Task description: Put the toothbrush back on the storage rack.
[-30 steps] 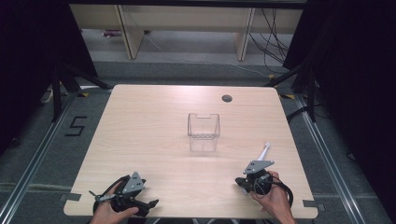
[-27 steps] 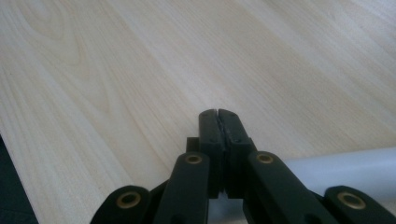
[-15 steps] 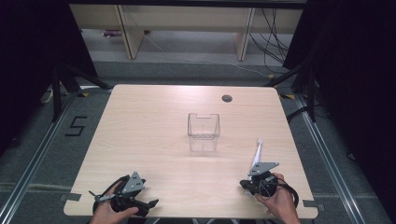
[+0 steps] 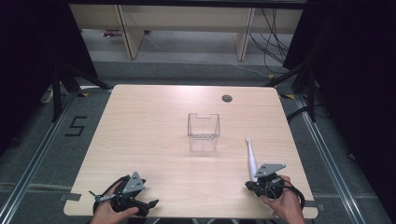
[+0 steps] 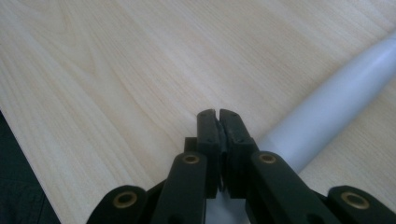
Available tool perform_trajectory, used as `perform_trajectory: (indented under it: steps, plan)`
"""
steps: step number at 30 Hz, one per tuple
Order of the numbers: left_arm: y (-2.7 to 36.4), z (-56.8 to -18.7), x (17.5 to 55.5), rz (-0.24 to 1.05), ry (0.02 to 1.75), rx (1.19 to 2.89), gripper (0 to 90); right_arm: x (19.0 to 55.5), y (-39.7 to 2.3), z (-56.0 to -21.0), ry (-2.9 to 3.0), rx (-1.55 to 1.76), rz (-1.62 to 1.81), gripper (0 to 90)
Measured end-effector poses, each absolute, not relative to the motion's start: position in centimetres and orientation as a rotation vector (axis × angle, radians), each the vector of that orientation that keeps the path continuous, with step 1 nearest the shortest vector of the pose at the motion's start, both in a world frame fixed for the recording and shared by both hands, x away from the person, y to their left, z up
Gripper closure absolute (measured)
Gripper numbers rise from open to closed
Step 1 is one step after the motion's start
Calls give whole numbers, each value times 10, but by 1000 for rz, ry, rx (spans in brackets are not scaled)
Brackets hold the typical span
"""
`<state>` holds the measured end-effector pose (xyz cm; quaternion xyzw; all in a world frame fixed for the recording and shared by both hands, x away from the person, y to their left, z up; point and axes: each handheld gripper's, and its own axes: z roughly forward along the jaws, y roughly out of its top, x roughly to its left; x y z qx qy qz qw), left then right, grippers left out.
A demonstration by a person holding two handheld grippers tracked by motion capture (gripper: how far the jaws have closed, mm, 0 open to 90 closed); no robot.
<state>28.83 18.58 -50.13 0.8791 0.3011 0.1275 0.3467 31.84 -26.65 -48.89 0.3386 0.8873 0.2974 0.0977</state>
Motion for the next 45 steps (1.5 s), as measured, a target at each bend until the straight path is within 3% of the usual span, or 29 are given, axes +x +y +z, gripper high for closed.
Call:
perform_trajectory:
  steps: [39,45]
  plan:
    - [186,-502,289,329,783,2285,151,315,-297,-487,2550,1141,782,854]
    - [186,-503,290,326,796,2281,151,313,-296,-476,2556,1104,781,792]
